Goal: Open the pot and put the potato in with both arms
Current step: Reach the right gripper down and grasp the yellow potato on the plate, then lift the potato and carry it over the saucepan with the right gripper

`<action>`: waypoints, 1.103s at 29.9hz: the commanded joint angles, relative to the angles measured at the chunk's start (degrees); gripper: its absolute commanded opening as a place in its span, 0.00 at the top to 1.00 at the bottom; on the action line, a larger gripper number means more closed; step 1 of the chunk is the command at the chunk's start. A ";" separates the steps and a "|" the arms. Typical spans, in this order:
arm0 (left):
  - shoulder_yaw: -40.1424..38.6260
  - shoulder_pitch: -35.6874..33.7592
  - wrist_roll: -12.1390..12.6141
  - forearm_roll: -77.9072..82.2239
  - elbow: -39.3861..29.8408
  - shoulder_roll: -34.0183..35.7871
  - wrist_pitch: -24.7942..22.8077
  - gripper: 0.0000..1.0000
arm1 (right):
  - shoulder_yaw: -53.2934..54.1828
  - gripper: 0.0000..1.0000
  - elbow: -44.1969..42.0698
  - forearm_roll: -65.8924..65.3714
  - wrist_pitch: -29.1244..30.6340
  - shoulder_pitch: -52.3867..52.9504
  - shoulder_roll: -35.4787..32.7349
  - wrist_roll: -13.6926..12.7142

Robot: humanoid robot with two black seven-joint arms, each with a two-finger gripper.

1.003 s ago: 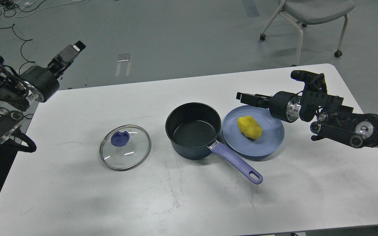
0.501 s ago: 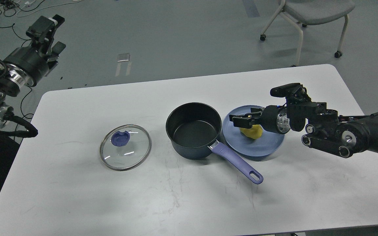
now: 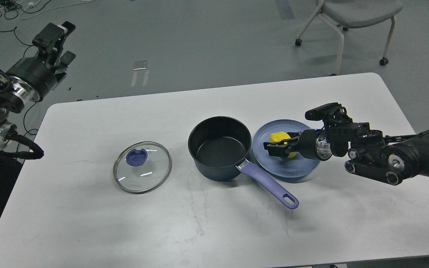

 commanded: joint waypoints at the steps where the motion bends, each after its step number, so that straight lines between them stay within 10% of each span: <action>1: 0.16 0.09 -0.03 0.08 0.00 0.02 0.05 0.02 | 0.00 0.40 -0.09 0.00 -1.50 0.00 -0.09 0.34; 27: 0.52 0.71 -0.03 0.16 0.09 -0.24 0.13 0.02 | 1.76 0.63 6.49 0.44 -2.92 12.72 -6.33 2.80; 33: 0.52 0.71 -0.03 0.08 0.09 -0.33 0.13 0.02 | 1.50 0.63 6.76 0.53 -2.91 15.20 0.93 2.80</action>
